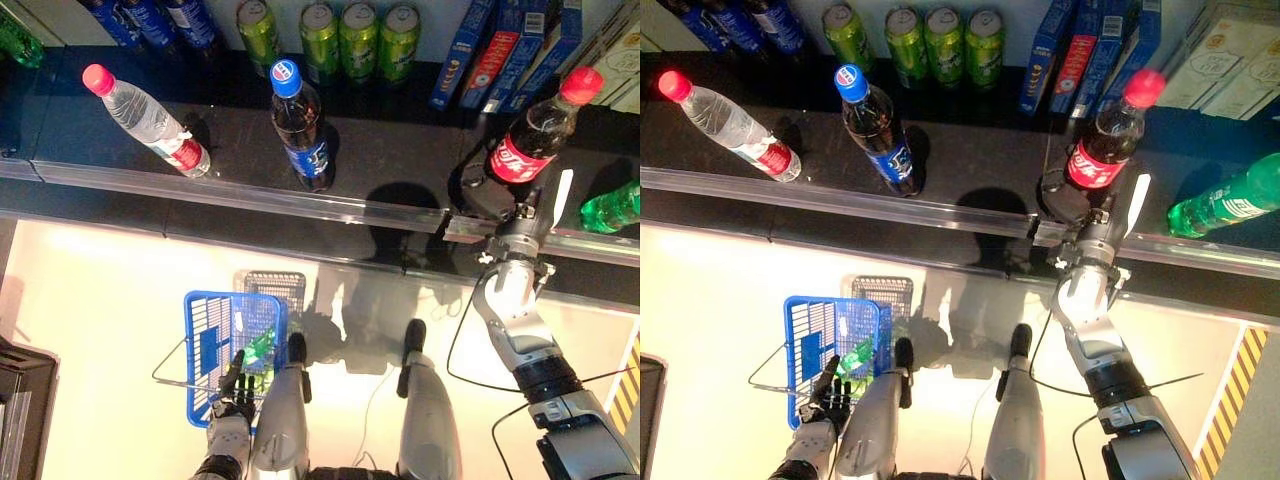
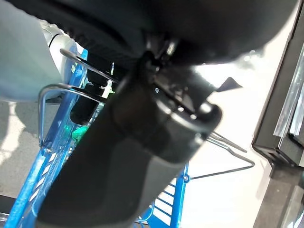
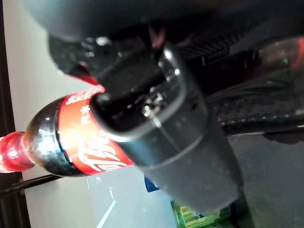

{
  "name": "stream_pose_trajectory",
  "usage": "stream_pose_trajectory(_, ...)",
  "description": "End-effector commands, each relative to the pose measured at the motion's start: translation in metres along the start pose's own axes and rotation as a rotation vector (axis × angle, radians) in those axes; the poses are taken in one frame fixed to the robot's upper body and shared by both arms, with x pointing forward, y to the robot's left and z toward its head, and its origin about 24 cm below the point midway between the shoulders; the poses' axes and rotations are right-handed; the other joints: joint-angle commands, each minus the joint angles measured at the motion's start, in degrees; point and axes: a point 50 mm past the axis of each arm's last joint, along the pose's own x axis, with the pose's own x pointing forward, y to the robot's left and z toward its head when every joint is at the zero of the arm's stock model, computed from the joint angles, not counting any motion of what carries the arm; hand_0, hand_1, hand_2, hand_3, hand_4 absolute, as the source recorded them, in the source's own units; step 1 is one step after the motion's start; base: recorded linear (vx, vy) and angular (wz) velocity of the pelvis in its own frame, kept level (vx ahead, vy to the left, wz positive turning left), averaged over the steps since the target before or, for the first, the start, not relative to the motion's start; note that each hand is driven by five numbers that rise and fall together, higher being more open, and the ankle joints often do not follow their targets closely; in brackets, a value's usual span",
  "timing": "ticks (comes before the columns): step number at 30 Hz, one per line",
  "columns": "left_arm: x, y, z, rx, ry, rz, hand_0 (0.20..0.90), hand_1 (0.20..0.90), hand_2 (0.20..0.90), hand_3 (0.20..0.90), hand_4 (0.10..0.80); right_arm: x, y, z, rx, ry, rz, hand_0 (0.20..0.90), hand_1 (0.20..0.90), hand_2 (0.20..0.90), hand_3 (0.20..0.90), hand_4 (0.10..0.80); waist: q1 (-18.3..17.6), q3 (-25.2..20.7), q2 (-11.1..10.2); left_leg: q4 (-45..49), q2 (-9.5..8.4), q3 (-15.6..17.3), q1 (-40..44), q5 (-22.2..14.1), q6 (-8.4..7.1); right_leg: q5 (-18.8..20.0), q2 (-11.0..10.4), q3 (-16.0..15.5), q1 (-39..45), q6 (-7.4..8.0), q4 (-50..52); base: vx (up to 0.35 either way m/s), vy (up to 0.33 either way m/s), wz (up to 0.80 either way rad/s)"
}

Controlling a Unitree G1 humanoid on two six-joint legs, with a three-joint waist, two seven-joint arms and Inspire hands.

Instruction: Pick up the drink and place into the basket.

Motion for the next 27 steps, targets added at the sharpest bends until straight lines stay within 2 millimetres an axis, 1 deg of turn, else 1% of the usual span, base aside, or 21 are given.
stream_pose_trajectory(1,-0.002,0.023,0.068,0.006,-0.257,0.010,0.300,0.300,0.300,0.200,0.100,0.015,-0.002,0.067,0.152,-0.349,0.002,0.300,0.300,0.300,0.200,0.100,-0.4,-1.0,-1.3,6.7,-0.92,-2.6,-0.9,3.9,1.88,-6.2,-0.3,-2.2,5.2,-2.47,4.2,-0.008,-0.012,0.05)
stream_pose_trajectory(5,-0.003,0.024,0.068,-0.049,-0.265,-0.010,0.300,0.300,0.300,0.200,0.100,0.009,0.000,0.071,0.163,-0.366,0.060,0.300,0.300,0.300,0.200,0.100,-0.7,-1.4,-1.4,6.8,-0.81,-2.6,0.6,4.1,1.71,-6.8,-0.1,-2.1,6.9,-2.80,4.6,0.004,0.011,0.05)
stream_pose_trajectory(8,-0.004,0.028,0.070,-0.083,-0.280,-0.005,0.300,0.300,0.300,0.200,0.100,0.002,0.005,0.081,0.193,-0.420,0.131,0.300,0.300,0.300,0.200,0.100,-0.8,-2.3,-1.4,5.9,-0.79,-2.6,1.7,4.3,1.53,-7.0,0.1,-2.0,8.1,-2.79,4.1,0.005,0.008,0.01)
stream_pose_trajectory(13,-0.006,0.030,0.077,-0.109,-0.312,-0.028,0.300,0.300,0.300,0.200,0.100,-0.012,0.026,0.104,0.265,-0.502,0.333,0.300,0.300,0.300,0.200,0.100,-0.3,-4.7,-1.8,3.5,-0.43,-2.2,4.7,4.4,1.28,-7.6,0.6,-2.5,10.9,-2.96,2.9,0.000,0.000,0.00)
stream_pose_trajectory(15,-0.007,0.030,0.079,-0.123,-0.329,-0.060,0.300,0.300,0.300,0.200,0.100,-0.017,0.033,0.109,0.289,-0.502,0.390,0.300,0.300,0.300,0.200,0.100,-0.1,-5.4,-2.0,2.8,-0.31,-2.0,5.8,4.5,1.17,-7.8,0.8,-2.6,12.0,-2.96,2.3,0.044,0.003,-0.03)
stream_pose_trajectory(16,-0.008,0.028,0.080,-0.132,-0.348,-0.092,0.300,0.300,0.300,0.200,0.100,-0.020,0.037,0.112,0.311,-0.500,0.447,0.300,0.300,0.300,0.200,0.100,0.1,-5.9,-2.1,2.7,-0.18,-1.9,6.7,3.9,1.10,-8.4,0.9,-2.7,13.0,-2.93,2.3,0.043,-0.004,-0.01)
stream_pose_trajectory(20,-0.012,0.023,0.084,-0.117,-0.389,-0.169,0.300,0.300,0.300,0.200,0.100,-0.032,0.051,0.118,0.357,-0.477,0.608,0.300,0.300,0.300,0.200,0.100,1.1,-8.2,-2.6,0.6,-0.38,-2.2,8.8,4.3,1.08,-8.3,1.1,-3.1,15.5,-2.82,0.8,0.057,-0.006,0.04)
stream_pose_trajectory(24,-0.016,0.017,0.089,-0.091,-0.416,-0.257,0.300,0.300,0.300,0.200,0.100,-0.045,0.063,0.117,0.408,-0.418,0.751,0.300,0.300,0.300,0.200,0.100,2.2,-10.3,-2.7,-1.7,-0.53,-2.6,11.1,4.3,1.08,-8.6,1.2,-3.9,18.1,-2.64,-0.2,0.071,0.011,0.13)
stream_pose_trajectory(27,-0.020,0.008,0.088,-0.082,-0.428,-0.330,0.300,0.300,0.300,0.200,0.100,-0.054,0.072,0.117,0.456,-0.380,0.837,0.300,0.300,0.300,0.200,0.100,3.3,-11.6,-2.6,-3.8,-0.83,-3.1,12.6,4.2,1.25,-8.9,1.2,-4.6,19.7,-2.55,-0.8,0.043,0.020,0.13)
